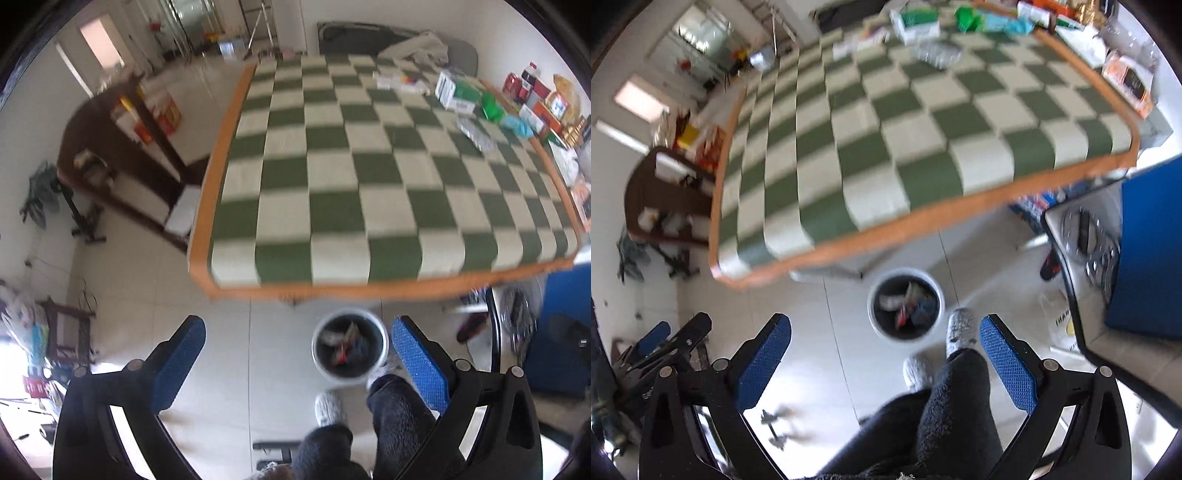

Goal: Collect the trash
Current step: 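Move both tools back over the table, then grasp the blue-green snack bag with the right tool while the left tool grasps the foil blister pack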

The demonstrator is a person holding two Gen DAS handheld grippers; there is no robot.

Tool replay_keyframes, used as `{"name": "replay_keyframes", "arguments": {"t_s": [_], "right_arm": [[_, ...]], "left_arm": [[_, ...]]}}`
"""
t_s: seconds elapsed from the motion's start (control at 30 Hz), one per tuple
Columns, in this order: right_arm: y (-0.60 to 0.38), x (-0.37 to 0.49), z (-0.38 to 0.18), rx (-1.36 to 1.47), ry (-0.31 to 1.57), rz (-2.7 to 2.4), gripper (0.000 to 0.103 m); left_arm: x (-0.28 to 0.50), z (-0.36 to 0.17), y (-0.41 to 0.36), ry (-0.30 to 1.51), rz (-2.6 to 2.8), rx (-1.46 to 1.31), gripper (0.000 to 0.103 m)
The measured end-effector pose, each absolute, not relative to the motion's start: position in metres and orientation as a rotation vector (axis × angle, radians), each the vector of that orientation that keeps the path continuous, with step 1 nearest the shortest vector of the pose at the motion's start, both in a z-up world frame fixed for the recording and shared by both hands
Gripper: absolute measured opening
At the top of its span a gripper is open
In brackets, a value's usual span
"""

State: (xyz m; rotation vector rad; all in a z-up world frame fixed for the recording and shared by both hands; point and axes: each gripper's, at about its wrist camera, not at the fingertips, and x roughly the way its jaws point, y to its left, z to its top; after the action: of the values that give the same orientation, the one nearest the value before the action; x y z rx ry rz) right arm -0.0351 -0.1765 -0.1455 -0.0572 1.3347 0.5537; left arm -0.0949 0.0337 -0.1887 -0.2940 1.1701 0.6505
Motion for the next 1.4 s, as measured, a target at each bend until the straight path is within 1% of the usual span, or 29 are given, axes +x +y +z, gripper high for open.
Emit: {"name": "replay_keyframes", "arguments": {"t_s": [0.1, 0.23, 0.37, 0.6, 0.73, 0.9, 1.03, 1.2, 1.23, 1.3, 1.33, 1.37, 1.4], "right_arm": [[-0.178, 0.007, -0.122, -0.031, 1.287, 0.524, 0.103], [-0.184, 0.08, -0.111, -0.013, 1.259, 0.461, 0.103], [-0.19, 0.17, -0.119, 0.008, 1.274, 0.408, 0.103], [-0.202, 0.337, -0.147, 0.102, 1.377, 0.332, 0.103], [-0.207, 0.421, -0.16, 0.2, 1.382, 0.279, 0.103], [-0.212, 0.519, -0.194, 0.367, 1.391, 0.192, 0.103], [-0.205, 0.561, -0.221, 0.439, 1.414, 0.151, 0.103], [-0.188, 0.594, -0.249, 0.486, 1.419, 0.141, 0.102], [-0.185, 0.6, -0.255, 0.501, 1.425, 0.145, 0.1], [-0.179, 0.607, -0.264, 0.522, 1.445, 0.152, 0.091], [-0.174, 0.611, -0.27, 0.536, 1.459, 0.159, 0.09], [-0.17, 0.613, -0.268, 0.519, 1.425, 0.154, 0.077], [-0.165, 0.617, -0.27, 0.511, 1.419, 0.181, 0.056]], "left_arm": [[-0.051, -0.181, 0.041, 1.174, 0.643, -0.281, 0.103], [0.032, -0.181, 0.048, 1.2, 0.596, -0.32, 0.103], [0.116, -0.184, 0.051, 1.244, 0.561, -0.386, 0.103], [0.277, -0.226, 0.051, 1.381, 0.522, -0.503, 0.103], [0.344, -0.252, 0.055, 1.432, 0.508, -0.562, 0.103], [0.391, -0.288, 0.06, 1.483, 0.489, -0.72, 0.102], [0.402, -0.317, 0.06, 1.523, 0.494, -0.844, 0.102], [0.404, -0.32, 0.048, 1.54, 0.5, -0.71, 0.101], [0.401, -0.321, 0.047, 1.55, 0.507, -0.676, 0.101], [0.394, -0.323, 0.048, 1.558, 0.528, -0.626, 0.101], [0.394, -0.325, 0.049, 1.561, 0.536, -0.611, 0.101], [0.391, -0.326, 0.051, 1.559, 0.534, -0.606, 0.101], [0.388, -0.326, 0.053, 1.559, 0.537, -0.6, 0.101]]}}
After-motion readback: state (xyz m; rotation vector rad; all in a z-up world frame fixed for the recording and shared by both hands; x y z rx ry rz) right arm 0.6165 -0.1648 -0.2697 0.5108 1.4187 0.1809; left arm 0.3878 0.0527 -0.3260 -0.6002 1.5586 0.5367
